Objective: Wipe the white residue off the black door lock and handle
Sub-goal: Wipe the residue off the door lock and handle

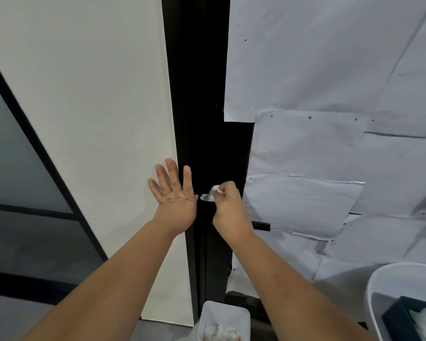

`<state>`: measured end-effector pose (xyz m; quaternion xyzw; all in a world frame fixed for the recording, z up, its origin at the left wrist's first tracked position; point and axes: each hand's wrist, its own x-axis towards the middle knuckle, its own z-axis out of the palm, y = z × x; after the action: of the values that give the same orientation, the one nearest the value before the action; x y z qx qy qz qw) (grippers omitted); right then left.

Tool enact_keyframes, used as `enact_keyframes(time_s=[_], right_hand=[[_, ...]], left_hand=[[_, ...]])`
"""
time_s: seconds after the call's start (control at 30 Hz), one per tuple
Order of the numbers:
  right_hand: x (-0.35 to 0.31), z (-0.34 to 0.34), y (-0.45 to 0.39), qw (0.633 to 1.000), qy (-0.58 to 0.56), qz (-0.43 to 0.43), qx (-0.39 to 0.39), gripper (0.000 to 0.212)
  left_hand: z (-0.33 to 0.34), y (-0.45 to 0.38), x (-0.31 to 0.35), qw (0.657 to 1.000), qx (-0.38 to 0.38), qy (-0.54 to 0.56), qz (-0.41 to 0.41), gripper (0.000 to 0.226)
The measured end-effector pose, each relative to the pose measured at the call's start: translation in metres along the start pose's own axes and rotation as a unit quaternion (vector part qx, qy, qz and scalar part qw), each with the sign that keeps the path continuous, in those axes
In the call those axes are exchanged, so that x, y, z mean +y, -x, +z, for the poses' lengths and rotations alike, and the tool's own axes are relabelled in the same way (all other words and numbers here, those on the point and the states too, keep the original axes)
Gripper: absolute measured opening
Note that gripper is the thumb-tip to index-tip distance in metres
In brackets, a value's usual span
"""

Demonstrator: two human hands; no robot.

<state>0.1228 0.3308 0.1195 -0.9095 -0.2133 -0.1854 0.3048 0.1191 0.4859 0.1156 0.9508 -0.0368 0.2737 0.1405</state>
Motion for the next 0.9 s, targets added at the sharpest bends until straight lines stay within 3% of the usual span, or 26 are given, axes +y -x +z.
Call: enact_keyframes(time_s=[0.1,0.27,0.4,0.53,0.6,0.73,0.9], right_hand=[[-0.004,0.007,-0.001,0.983,0.158,-0.088,-0.02,0.016],[-0.013,0.008,-0.008,0.963,0.237,-0.118,-0.041,0.013],[-0.014,0.005,-0.016,0.961,0.22,-0.13,-0.104,0.012],[0.001,0.011,-0.024,0.98,0.136,-0.072,-0.126,0.03],[0.002,0.011,-0.019,0.986,0.096,-0.051,-0.126,0.028],[0.005,0.007,-0.001,0.986,0.127,-0.079,-0.079,0.01],[0.009,0.005,-0.002,0.99,0.11,-0.072,-0.054,0.02]], left_hand=[[0.001,0.0,-0.002,1.0,0.007,0.0,-0.001,0.099],[0.001,0.0,-0.002,1.0,0.013,-0.002,0.006,0.097],[0.001,0.001,-0.002,1.0,0.003,-0.007,0.004,0.096],[0.0,0.001,-0.001,1.0,-0.004,-0.007,-0.001,0.096],[-0.001,0.001,0.0,1.0,-0.004,-0.004,0.002,0.096],[0.0,0.0,0.001,1.0,0.01,-0.002,0.002,0.097],[0.002,0.001,0.0,1.0,0.021,-0.003,0.002,0.098]])
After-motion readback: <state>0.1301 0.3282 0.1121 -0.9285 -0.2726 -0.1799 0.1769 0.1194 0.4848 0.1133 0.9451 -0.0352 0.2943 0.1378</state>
